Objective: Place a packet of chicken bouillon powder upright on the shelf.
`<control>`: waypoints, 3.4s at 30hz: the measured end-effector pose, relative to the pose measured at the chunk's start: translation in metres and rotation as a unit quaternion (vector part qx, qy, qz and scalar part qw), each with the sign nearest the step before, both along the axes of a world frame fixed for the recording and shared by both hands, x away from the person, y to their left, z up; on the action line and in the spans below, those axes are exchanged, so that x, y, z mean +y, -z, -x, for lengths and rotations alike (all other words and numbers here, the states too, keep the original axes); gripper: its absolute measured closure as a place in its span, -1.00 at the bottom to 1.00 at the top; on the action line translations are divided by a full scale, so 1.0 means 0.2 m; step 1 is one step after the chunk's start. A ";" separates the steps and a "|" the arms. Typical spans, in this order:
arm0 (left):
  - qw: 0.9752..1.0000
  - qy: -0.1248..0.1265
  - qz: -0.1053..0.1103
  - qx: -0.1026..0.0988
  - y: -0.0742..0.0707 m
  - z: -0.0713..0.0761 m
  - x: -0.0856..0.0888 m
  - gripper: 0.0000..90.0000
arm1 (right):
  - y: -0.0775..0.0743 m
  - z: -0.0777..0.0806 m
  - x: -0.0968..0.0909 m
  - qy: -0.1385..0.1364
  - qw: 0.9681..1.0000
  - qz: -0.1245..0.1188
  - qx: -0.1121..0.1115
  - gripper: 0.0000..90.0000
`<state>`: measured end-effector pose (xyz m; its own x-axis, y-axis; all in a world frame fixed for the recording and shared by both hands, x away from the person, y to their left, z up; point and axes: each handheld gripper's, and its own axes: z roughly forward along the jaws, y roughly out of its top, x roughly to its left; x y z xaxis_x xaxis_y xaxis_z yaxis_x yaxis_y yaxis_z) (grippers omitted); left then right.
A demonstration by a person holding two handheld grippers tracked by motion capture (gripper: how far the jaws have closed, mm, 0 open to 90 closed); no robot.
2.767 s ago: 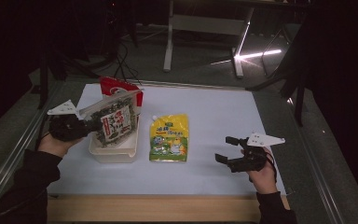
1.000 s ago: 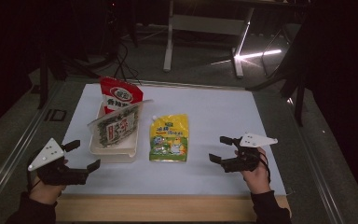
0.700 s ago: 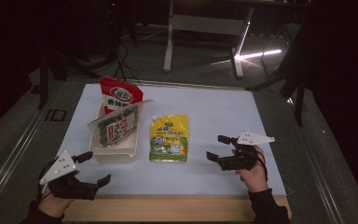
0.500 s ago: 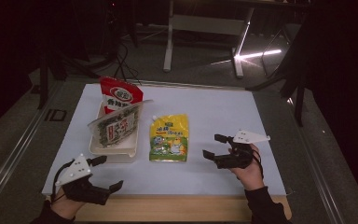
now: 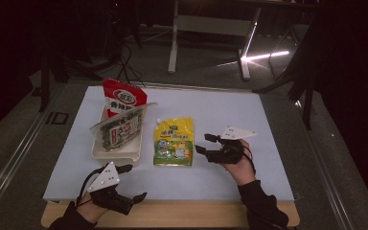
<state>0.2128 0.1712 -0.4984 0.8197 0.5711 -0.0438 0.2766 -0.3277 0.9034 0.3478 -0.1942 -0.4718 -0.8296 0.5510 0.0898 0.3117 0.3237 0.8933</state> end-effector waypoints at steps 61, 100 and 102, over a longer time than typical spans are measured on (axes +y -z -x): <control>1.000 0.012 0.010 -0.008 0.08 0.04 -0.01 -0.96 | 0.33 -0.79 0.83 0.098 0.972 0.153 0.148 1.00; 1.000 0.030 0.002 -0.009 0.09 0.04 -0.07 -0.96 | 0.06 -0.29 0.36 0.071 0.982 0.146 0.101 0.40; 1.000 0.029 0.002 -0.010 0.09 0.04 -0.07 -0.96 | 0.04 -0.30 0.31 0.079 0.981 0.143 0.103 0.33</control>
<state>0.2058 0.1566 -0.5166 0.8522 0.5223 -0.0296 0.2395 -0.3392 0.9097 0.4073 -0.1326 -0.4806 -0.7124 0.6982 0.0706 0.5430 0.4847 0.6857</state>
